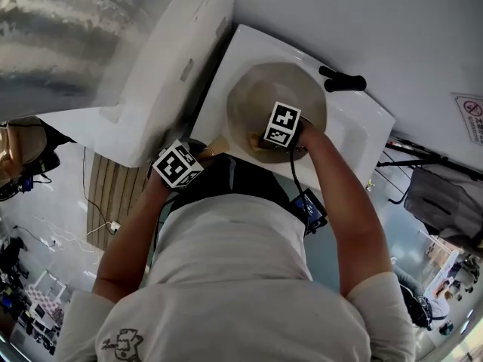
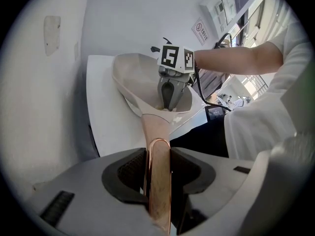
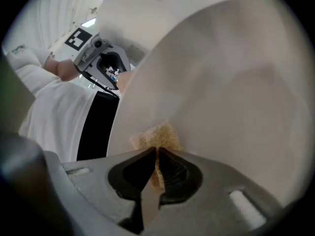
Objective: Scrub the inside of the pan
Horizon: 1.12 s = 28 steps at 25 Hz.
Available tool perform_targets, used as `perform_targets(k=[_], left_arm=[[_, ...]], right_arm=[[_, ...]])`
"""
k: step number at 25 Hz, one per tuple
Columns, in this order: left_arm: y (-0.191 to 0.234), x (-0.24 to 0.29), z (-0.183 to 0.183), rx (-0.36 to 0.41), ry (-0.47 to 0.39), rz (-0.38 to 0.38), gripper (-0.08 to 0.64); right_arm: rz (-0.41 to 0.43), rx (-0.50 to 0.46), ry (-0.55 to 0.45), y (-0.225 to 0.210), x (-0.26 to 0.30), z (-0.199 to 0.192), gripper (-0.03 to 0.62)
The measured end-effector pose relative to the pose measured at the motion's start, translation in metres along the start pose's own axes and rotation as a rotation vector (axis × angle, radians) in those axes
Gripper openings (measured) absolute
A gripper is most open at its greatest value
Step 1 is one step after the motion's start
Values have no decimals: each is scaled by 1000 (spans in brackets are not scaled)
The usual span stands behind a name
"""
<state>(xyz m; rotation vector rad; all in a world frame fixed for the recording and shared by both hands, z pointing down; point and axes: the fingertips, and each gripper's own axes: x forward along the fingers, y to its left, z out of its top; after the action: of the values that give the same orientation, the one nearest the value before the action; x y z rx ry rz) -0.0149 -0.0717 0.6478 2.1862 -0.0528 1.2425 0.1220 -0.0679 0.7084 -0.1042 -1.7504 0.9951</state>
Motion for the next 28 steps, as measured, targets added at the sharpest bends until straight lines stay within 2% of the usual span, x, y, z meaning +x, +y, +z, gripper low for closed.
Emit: perform_targets(k=[3,7,11,14,18,20,22,24,28], left_arm=[[0,0,1,2,-5,0,152],[-2,0,1,3,-15,0,152],[-3,0,0,0,-19,-1,152],[-4,-1,0,0,-21,-4,152],[-1,-1,1,-4,-24,-6,152],[0,0,0,-3,-24,-10,152],[0,-1,0,-1,-23,-12,152],[1,-1,0,-2,-25,-10,152],[1,2,0,1,-26,-12,152]], right_arm=[[-12,78,143,-8,-6,-30,26],[-118,126,376,-25,-23,-70,27],[-284,155,578,-44,-51,-95,28],[-447,122,646,-76,-67,-99,28],[-700,23,614,-126,-86,-80,28],[-821,-23,558,-142,-99,-63,28],[-913,-73,461,-152,-109,-41,28],[-975,-121,340,-158,-115,-17,26],[-1033,-211,157,-158,-114,19,26]])
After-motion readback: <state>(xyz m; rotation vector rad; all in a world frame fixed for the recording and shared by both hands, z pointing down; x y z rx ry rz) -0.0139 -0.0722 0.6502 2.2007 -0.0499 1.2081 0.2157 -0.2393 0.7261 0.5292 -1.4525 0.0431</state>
